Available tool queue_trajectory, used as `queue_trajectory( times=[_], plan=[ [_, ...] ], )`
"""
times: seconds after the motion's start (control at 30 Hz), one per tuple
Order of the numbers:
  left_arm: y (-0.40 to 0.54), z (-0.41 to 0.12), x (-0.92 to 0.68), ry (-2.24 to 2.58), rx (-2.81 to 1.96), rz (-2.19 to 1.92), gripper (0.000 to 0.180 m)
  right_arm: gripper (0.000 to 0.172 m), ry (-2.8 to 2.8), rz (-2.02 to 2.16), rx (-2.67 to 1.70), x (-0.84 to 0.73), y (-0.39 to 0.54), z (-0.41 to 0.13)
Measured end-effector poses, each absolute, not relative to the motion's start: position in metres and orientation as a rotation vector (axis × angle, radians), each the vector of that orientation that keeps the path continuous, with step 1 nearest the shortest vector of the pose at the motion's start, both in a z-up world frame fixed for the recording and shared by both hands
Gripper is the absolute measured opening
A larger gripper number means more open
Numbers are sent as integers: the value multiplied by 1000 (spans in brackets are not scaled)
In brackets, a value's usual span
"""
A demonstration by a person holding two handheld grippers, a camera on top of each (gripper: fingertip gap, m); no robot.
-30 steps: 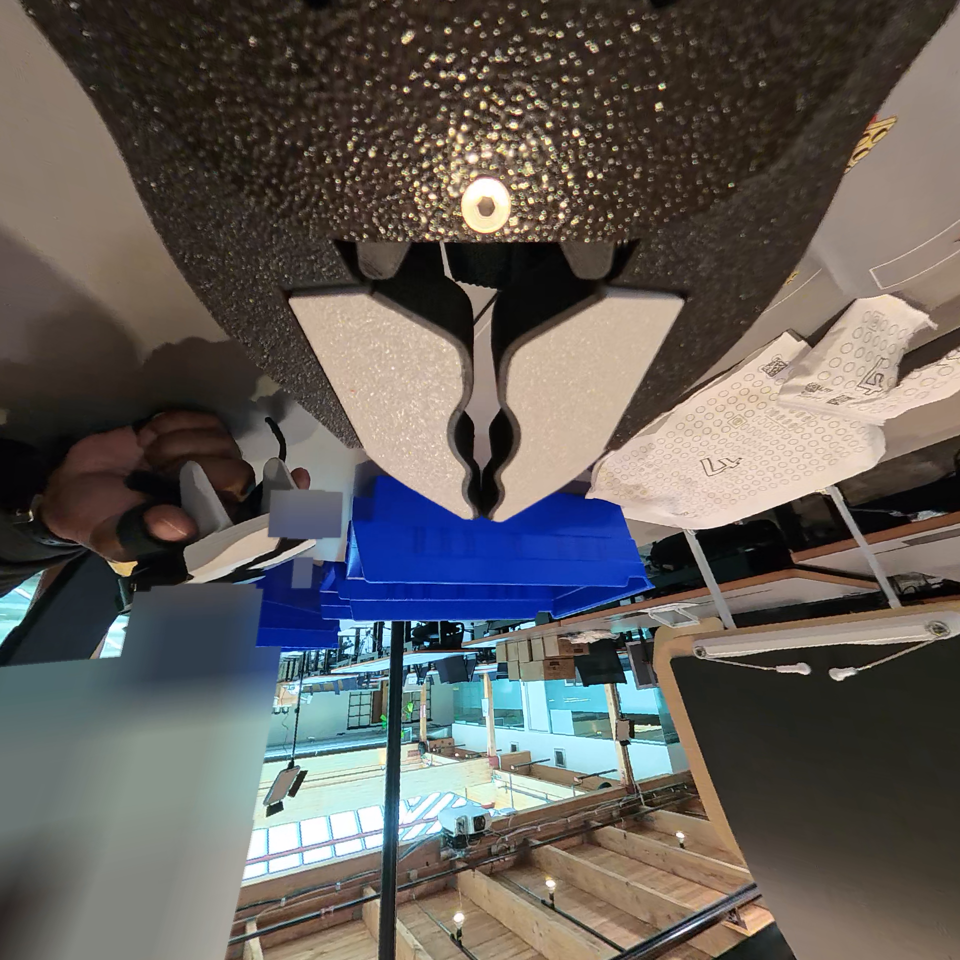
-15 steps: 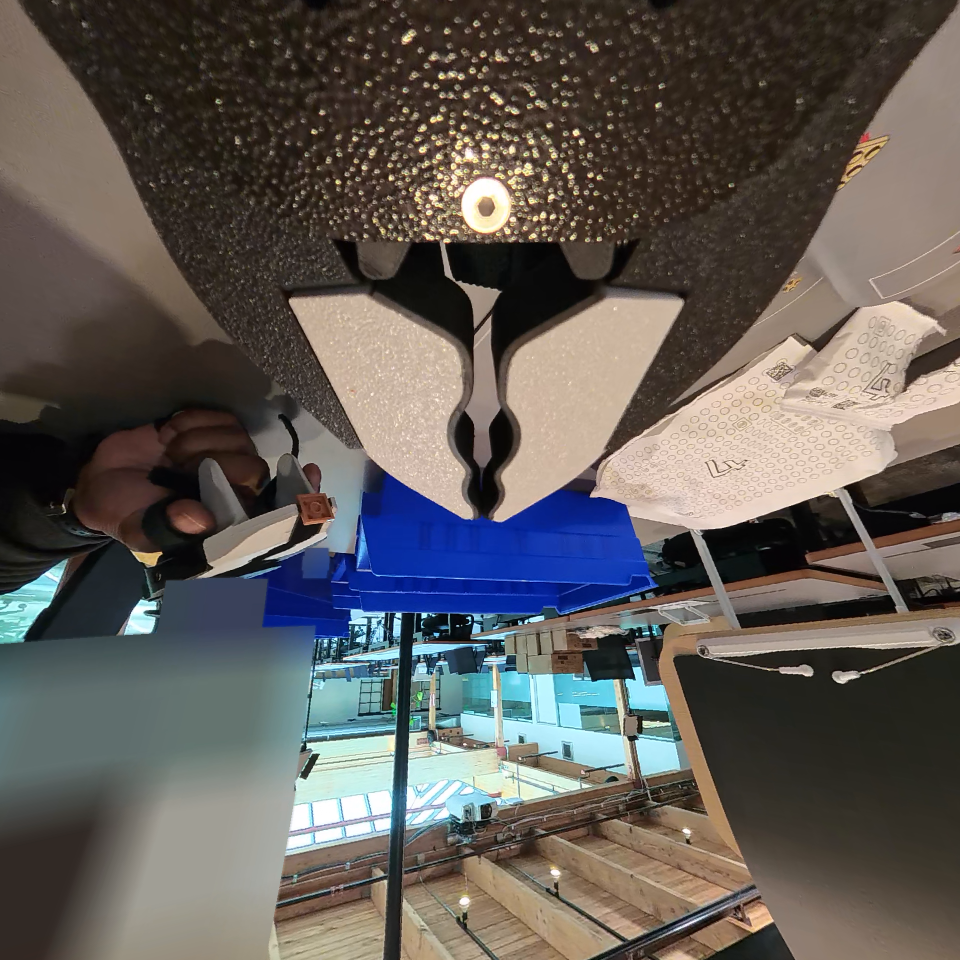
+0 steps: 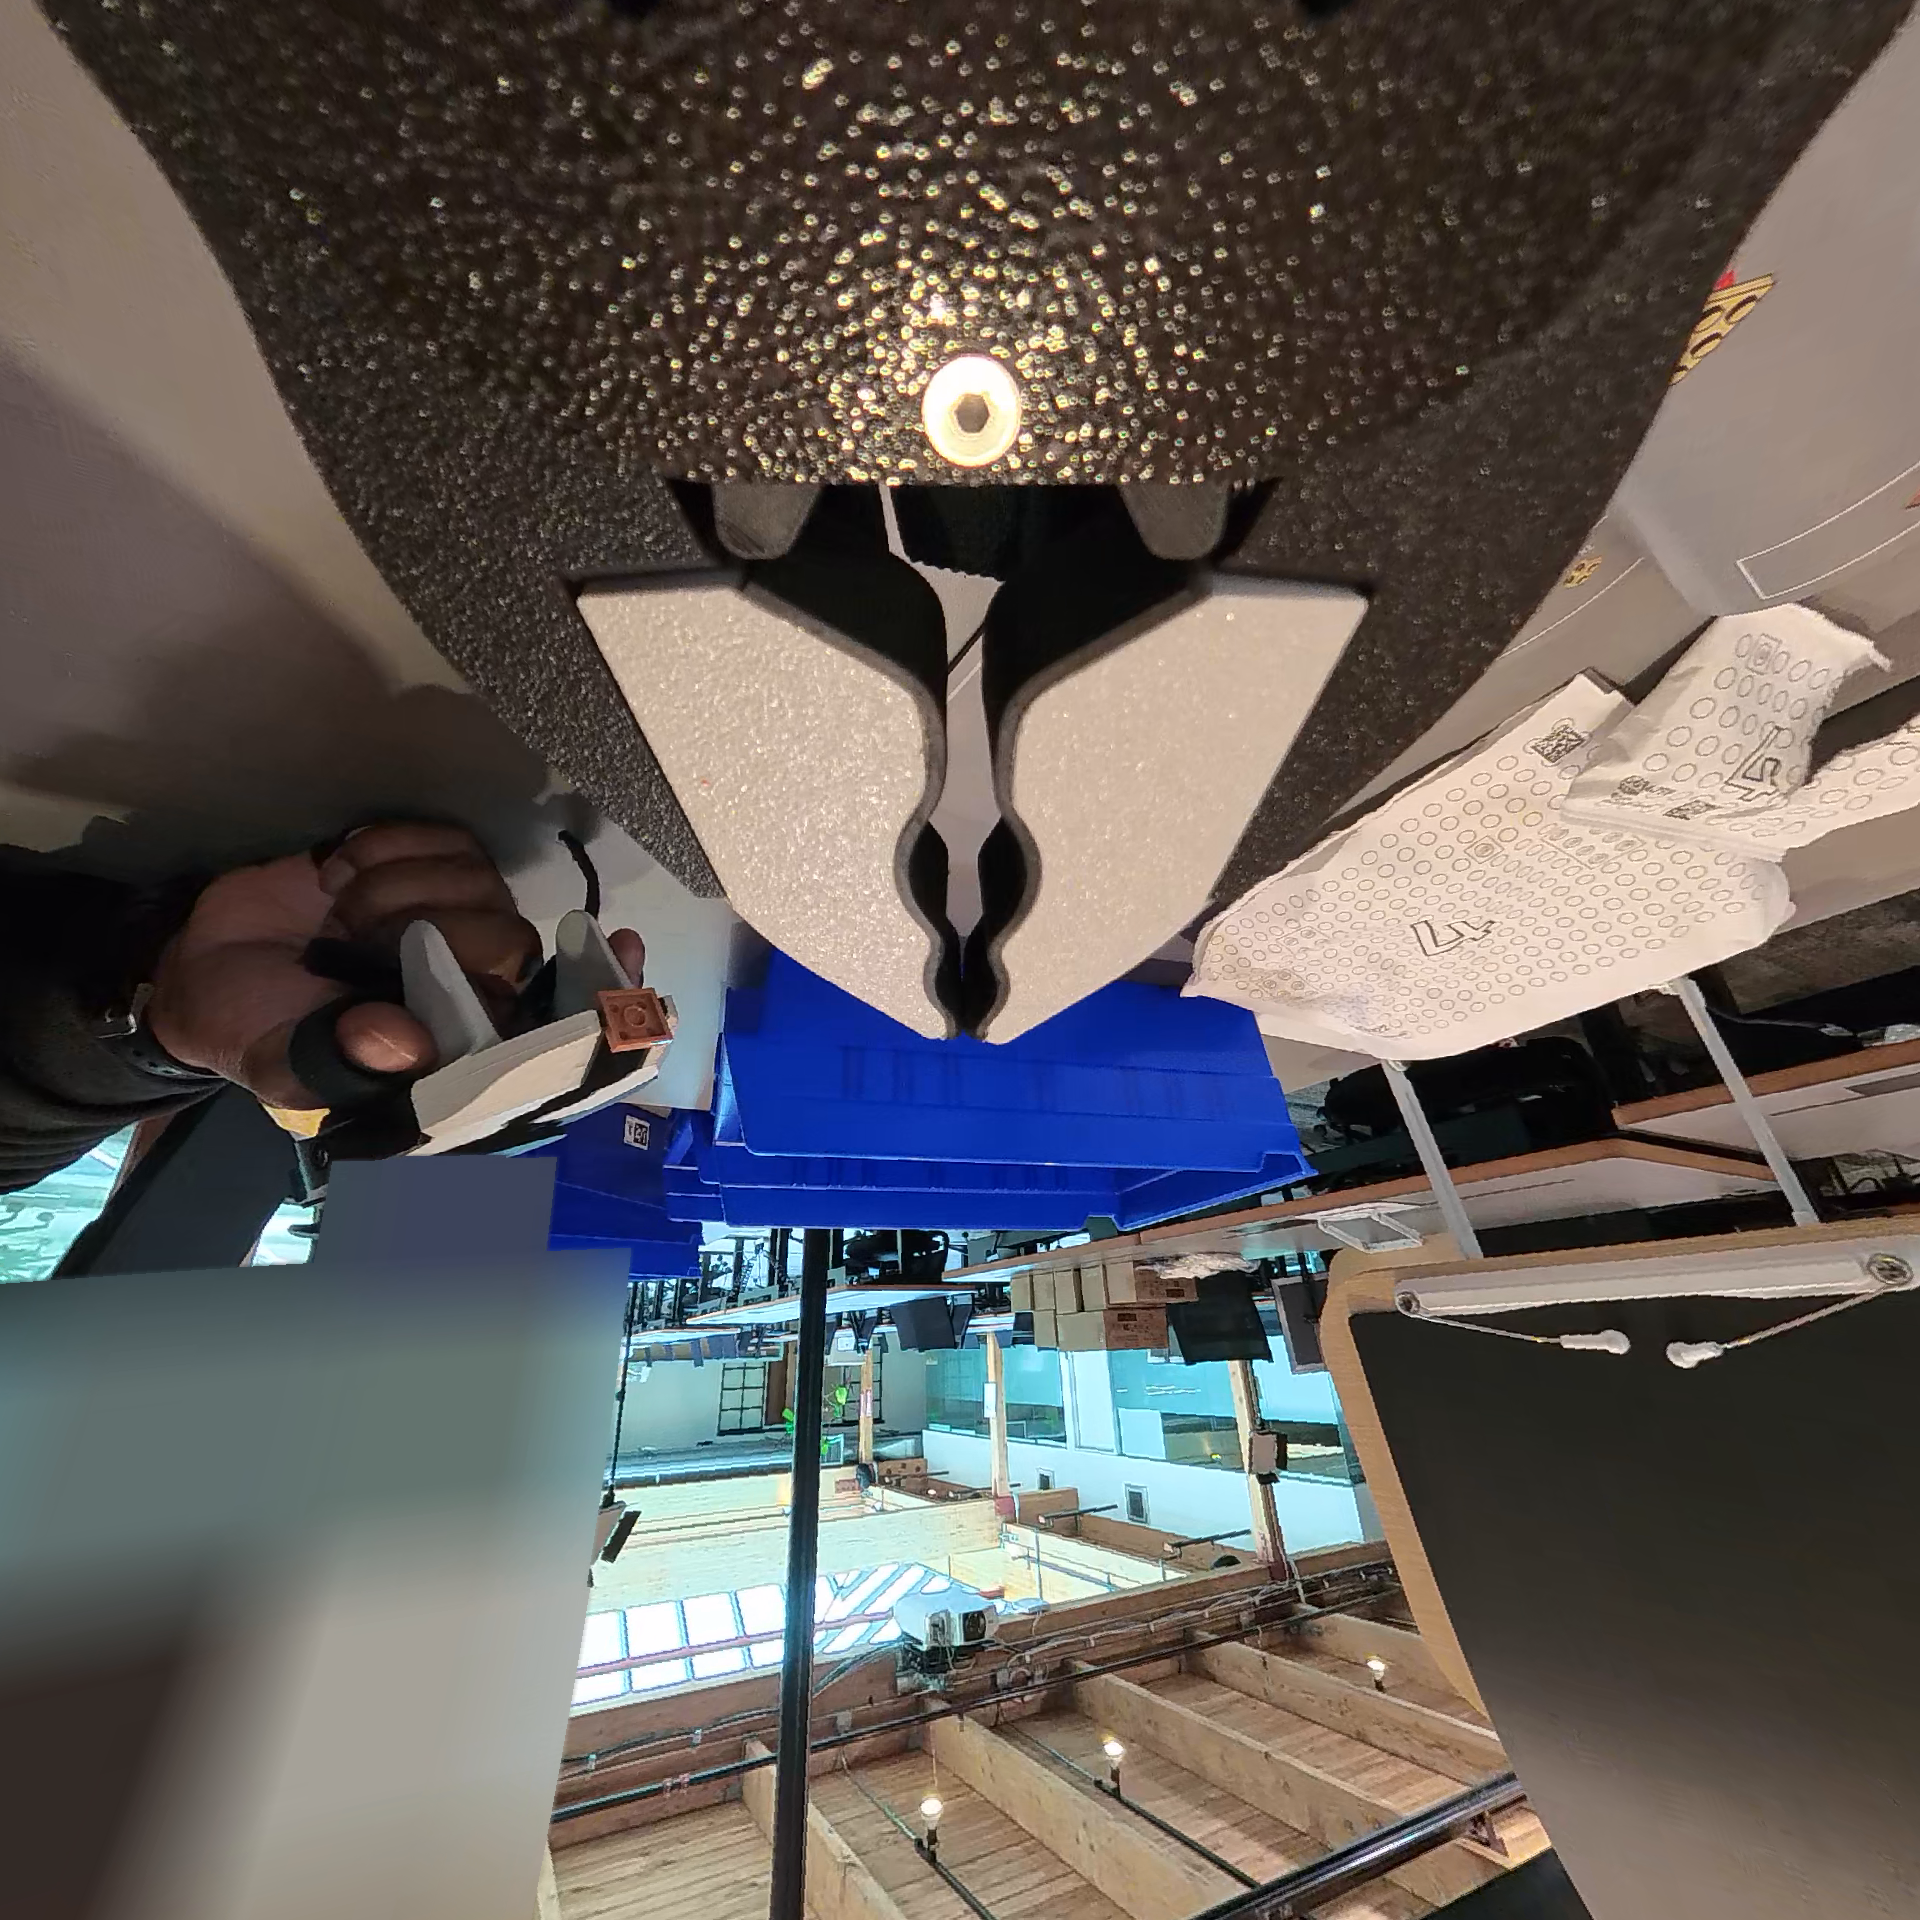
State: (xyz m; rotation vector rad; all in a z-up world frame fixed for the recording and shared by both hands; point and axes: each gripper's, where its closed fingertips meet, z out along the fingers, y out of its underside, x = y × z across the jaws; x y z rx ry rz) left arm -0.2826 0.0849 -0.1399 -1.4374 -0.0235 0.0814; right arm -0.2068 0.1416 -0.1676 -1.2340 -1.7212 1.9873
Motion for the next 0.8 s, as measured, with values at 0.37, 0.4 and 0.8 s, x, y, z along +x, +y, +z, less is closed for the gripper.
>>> queue_trajectory(
  times=[0.37, 0.4, 0.8],
  plan=[
    [85, -140, -283, -24, -1438, 82, 0, 16, -1724, 1989, -1235, -207, 141, -168],
    [85, -140, -283, -24, -1438, 83, 0, 16, -1723, 1989, -1236, -207, 141, -168],
    [85, -140, -282, -26, -1439, 83, 0, 16, -1725, 1990, -1237, -208, 141, -168]
  ],
)
